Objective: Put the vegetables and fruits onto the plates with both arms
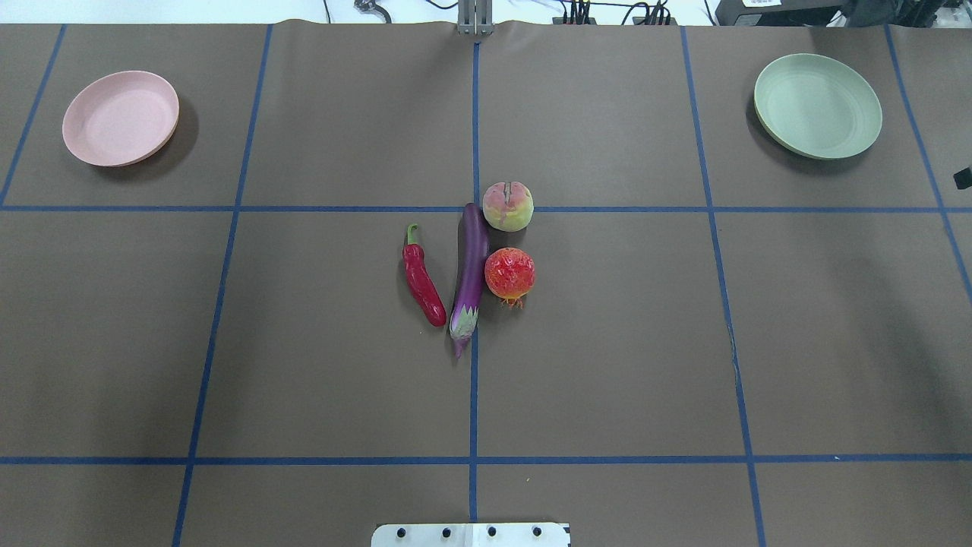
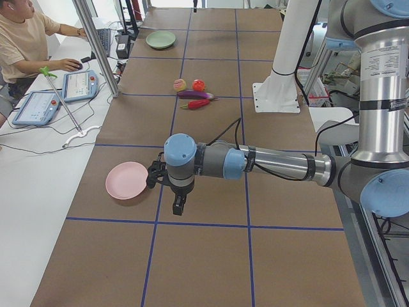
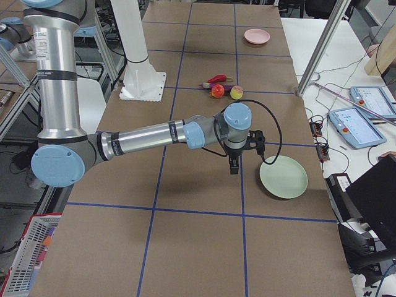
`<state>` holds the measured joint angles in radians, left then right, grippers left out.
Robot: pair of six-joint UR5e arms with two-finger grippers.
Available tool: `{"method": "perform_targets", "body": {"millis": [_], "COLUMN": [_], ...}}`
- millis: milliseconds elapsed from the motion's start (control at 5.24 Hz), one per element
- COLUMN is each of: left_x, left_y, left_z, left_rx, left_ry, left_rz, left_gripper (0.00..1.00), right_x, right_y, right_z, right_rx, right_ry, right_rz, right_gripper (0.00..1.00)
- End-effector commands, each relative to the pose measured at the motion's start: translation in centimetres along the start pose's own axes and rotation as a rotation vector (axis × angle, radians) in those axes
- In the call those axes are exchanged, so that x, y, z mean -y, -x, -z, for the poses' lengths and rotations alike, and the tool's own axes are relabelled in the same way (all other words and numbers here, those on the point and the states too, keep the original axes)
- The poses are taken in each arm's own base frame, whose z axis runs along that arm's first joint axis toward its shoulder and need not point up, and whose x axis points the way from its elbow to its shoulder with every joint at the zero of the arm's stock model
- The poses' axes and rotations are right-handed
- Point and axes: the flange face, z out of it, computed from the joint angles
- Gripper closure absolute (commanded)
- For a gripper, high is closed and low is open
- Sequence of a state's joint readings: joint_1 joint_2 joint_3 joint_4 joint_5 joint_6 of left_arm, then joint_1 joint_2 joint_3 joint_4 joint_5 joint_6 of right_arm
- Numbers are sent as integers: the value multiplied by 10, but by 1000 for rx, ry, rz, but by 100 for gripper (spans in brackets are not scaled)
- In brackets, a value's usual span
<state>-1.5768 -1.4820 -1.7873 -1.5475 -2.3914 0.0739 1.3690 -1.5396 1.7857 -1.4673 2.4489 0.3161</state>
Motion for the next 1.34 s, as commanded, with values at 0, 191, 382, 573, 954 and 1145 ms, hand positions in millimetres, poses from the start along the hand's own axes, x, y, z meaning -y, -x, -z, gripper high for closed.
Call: {"method": "perform_targets", "body": {"millis": [0,191,382,573,954,1145], "left_x": [1,7,7,4,8,19], "left_y": [-3,-10,-12,-14,-22,-51], "left_z": [0,4,3,0,-3,-10], "left_rx": [0,-1,-14,-46,-50,-65], "left_ry": [-2,-25,-22,-16,-10,-50], "left_rz": [-8,-36,-37,-28,57,8], "left_gripper": [0,0,0,0,0,0], "right_x": [27,40,46,36,82,94], "right_y": [109,186,270,358,446,472], "right_z": [-32,-59,-77,-107,-136,-147], "right_rx": [40,51,48,41,50,36], "right_ry": [-5,7,-26,-69,-80,-102], "right_rz": [-81,-121,-143,-199,-475,-507], "right_gripper": [0,0,0,0,1,3]}}
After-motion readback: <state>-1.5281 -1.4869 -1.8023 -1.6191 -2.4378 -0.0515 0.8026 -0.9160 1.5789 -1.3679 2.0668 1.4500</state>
